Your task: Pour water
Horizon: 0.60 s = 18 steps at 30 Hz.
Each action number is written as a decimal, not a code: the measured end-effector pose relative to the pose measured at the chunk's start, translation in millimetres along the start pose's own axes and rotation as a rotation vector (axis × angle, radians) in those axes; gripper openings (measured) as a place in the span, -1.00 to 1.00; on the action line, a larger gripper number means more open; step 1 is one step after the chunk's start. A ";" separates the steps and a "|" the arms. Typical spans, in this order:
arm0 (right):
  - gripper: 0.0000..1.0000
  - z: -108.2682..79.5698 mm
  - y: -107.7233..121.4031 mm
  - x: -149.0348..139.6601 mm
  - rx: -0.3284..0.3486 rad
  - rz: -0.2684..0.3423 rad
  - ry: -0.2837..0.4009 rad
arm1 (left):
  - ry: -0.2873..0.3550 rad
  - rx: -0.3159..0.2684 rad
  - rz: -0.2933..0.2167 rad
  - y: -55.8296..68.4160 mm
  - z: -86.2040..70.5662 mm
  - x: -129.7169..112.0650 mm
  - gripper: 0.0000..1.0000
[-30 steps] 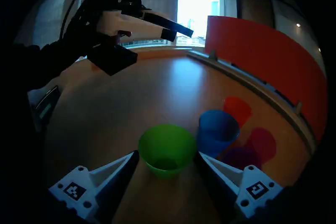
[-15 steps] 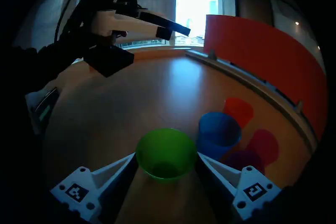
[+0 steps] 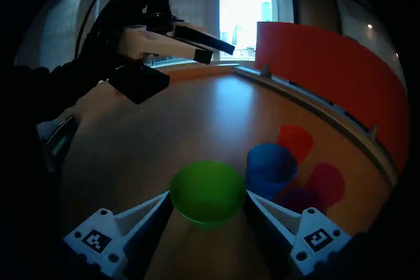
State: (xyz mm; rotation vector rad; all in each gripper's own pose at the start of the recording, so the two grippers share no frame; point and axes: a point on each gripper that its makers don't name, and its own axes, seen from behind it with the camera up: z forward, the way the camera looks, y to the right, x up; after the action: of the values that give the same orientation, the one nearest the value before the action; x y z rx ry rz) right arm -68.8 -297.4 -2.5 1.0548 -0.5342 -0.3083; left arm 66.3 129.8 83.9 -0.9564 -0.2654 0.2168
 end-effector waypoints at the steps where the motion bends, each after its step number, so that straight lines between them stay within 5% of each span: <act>1: 0.84 -2.9 -0.3 1.2 0.001 -0.001 0.002 | -0.001 0.000 0.000 0.3 -0.1 0.0 0.92; 18: 0.84 -57.0 -1.9 36.0 -0.001 0.019 0.072 | -0.004 -0.001 0.015 8.9 0.3 6.0 0.92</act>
State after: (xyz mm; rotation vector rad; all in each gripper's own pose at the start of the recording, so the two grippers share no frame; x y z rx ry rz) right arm -7.2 -273.7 -16.4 1.0555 -0.4785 -0.2530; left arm 71.3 136.8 77.4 -0.9594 -0.2624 0.2326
